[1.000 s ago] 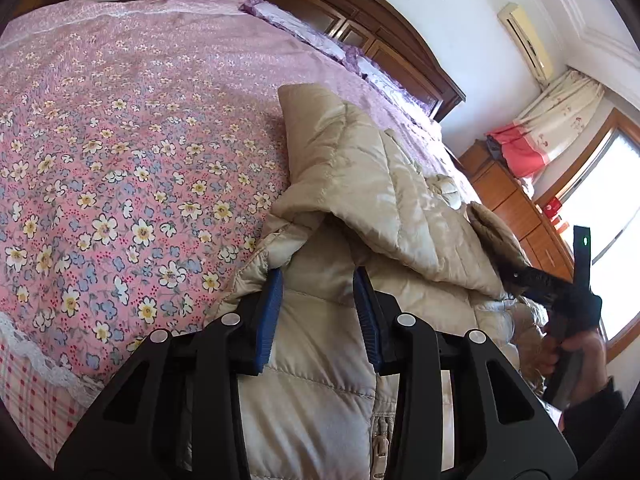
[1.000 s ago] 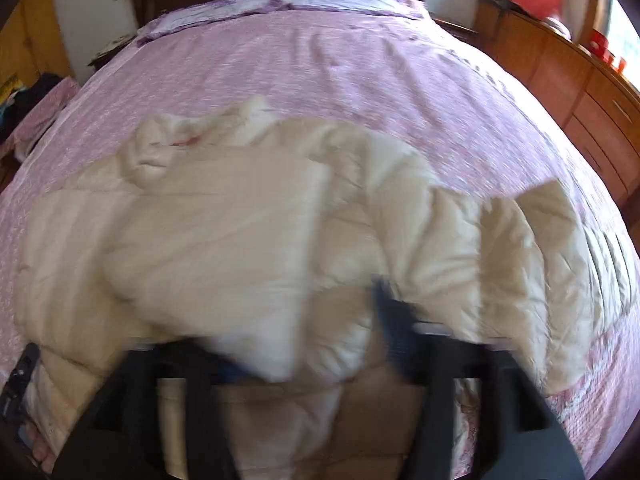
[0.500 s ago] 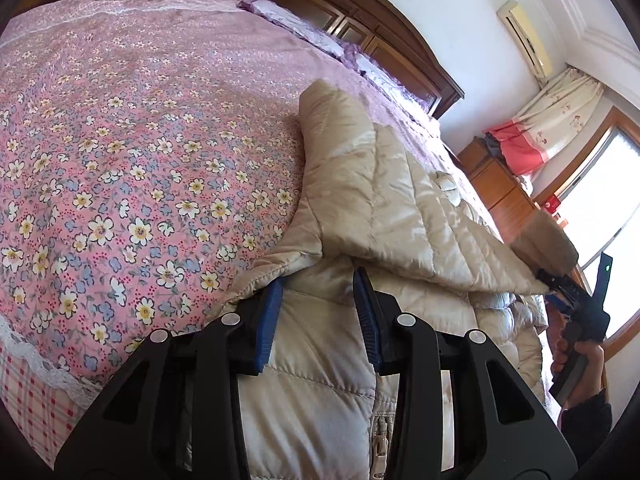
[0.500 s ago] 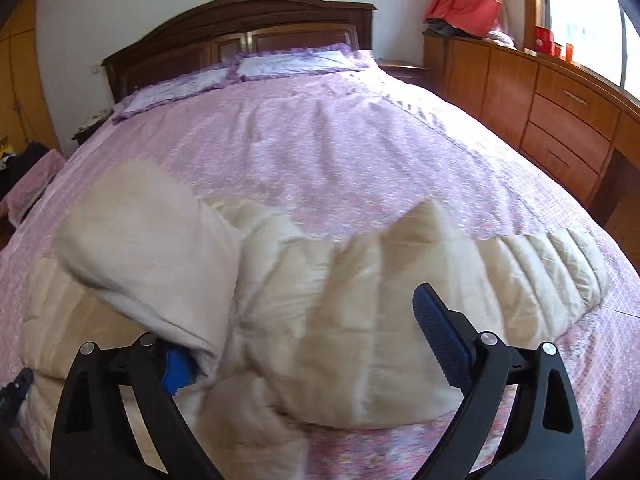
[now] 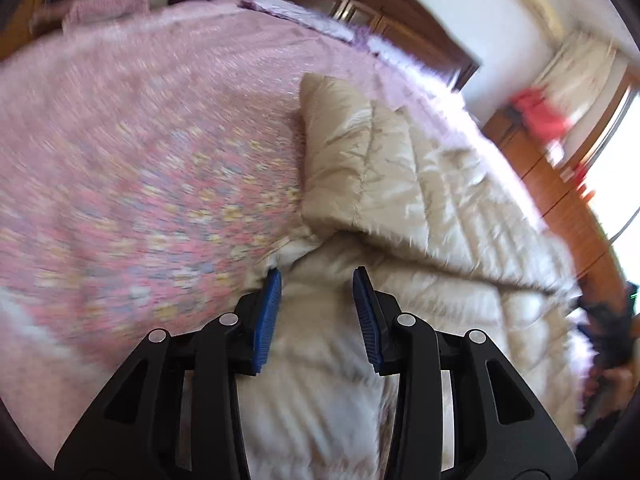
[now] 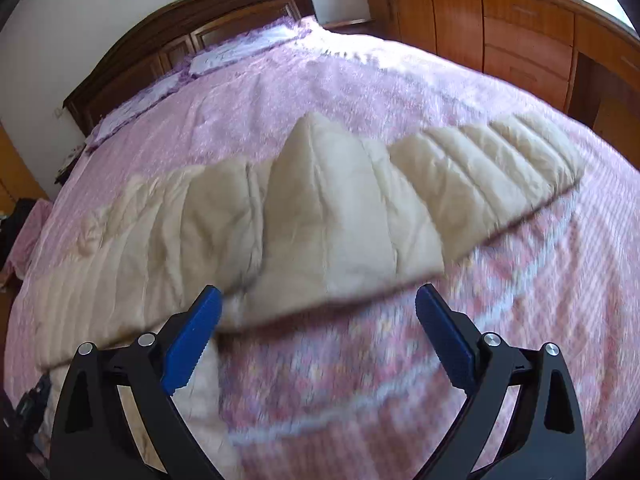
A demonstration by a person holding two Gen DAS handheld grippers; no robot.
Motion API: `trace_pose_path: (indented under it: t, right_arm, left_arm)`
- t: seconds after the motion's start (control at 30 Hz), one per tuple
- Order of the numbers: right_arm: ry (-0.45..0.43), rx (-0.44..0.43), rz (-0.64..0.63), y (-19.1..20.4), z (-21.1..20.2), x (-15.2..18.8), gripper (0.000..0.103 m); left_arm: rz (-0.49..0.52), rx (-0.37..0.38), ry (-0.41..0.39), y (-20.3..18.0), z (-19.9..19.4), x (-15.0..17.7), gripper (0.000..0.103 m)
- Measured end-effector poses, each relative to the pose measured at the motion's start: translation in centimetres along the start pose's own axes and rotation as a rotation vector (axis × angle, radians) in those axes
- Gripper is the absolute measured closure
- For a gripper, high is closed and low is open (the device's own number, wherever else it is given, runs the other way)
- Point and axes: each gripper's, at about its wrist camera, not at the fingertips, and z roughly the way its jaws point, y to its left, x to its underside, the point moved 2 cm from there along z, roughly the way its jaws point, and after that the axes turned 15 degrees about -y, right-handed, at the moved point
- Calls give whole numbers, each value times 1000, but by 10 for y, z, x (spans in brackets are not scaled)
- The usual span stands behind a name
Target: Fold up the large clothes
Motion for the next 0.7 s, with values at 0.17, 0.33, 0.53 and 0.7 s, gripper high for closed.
trace_pose_path:
  t: [0.17,0.33,0.53,0.7]
  right_arm:
    - [75,-77,-157,20,-49,36,6]
    - [199,-132,-209,18,-86,93,6]
    - [201,-188,-180,15,-118,130,6]
    - [179,-262,-172,23,-138,137,64]
  left_arm:
    - [151,-63,-27,-15,-52,-13,33]
    - [279,-92,8,-7,-103,-8,24]
    - [189,-8,188,34,-125,43,26]
    - [236,45,137,32,-150,77,94]
